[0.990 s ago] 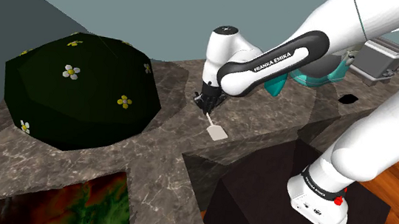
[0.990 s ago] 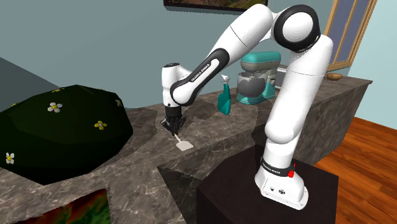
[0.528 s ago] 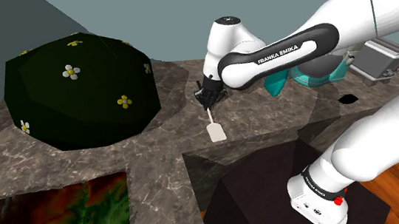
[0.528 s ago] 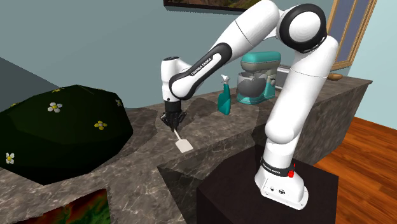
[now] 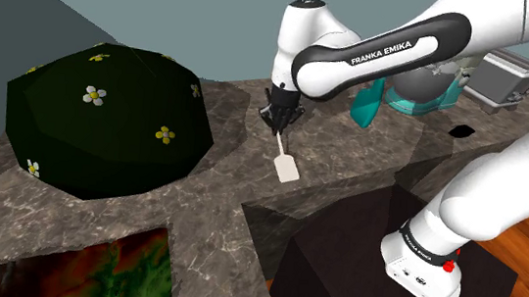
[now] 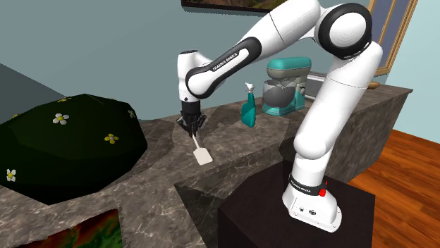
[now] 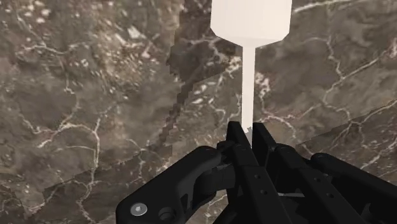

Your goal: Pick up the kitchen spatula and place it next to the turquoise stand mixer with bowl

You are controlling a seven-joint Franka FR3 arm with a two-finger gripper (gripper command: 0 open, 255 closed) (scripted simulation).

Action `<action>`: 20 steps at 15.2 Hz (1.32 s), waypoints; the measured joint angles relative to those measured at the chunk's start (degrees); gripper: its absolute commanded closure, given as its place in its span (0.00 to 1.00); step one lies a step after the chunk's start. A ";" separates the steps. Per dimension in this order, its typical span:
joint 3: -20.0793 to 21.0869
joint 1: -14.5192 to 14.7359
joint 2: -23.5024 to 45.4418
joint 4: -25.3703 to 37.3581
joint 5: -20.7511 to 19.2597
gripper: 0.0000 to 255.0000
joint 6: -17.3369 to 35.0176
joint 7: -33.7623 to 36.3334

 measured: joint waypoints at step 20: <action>-1.34 0.09 -5.03 10.99 1.33 1.00 -15.80 -1.57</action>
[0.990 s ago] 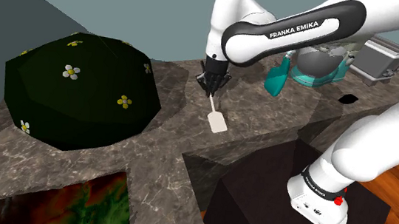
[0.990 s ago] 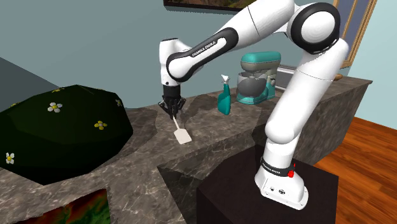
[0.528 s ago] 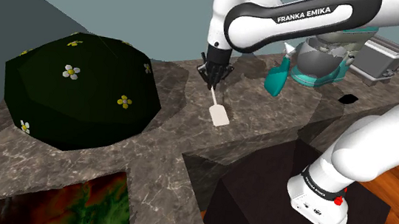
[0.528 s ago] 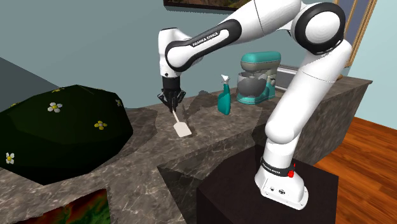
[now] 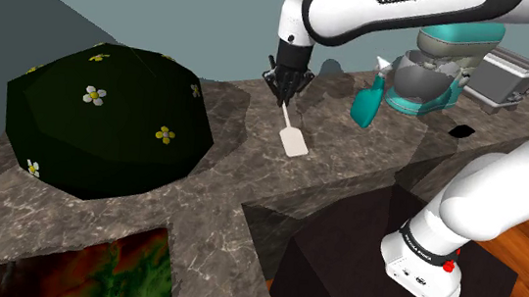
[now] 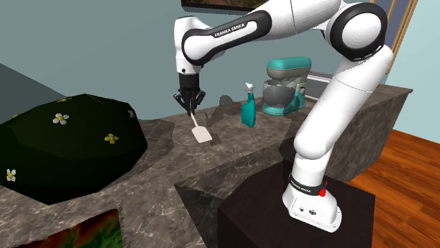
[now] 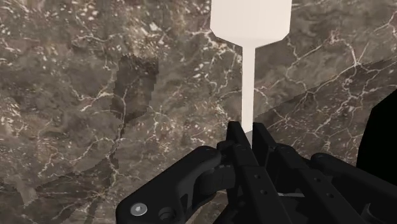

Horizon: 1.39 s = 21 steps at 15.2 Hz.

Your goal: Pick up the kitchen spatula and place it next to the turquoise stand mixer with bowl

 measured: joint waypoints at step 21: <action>-0.66 -0.43 0.49 16.49 -0.49 1.00 -16.01 -0.13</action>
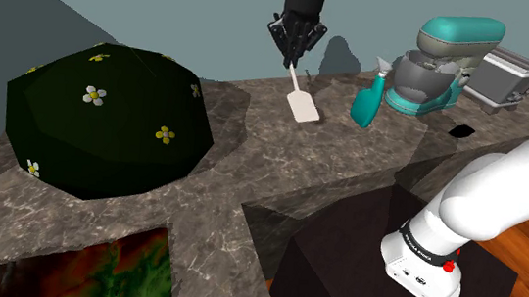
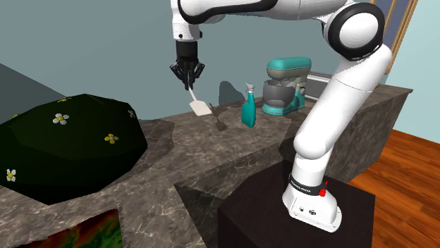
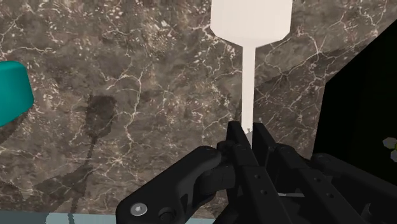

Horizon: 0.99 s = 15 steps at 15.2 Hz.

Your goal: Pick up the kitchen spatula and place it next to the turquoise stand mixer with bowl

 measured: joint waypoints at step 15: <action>0.30 -0.38 4.47 16.45 -1.38 1.00 -12.18 0.57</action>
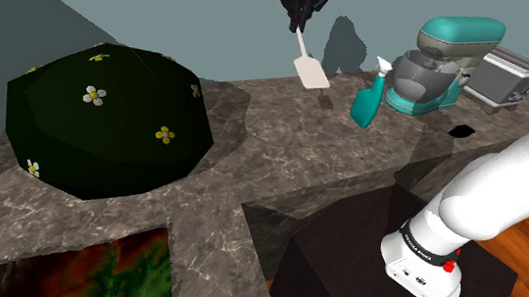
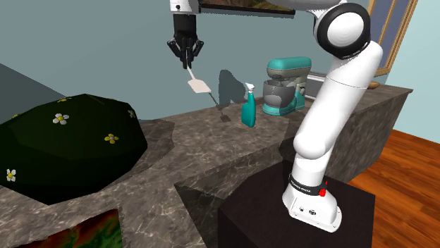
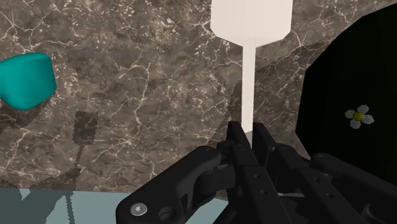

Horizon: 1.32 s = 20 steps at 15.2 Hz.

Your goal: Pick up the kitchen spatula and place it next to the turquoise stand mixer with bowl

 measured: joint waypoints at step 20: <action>-8.73 -4.24 -7.73 1.05 0.50 1.00 -8.64 -12.71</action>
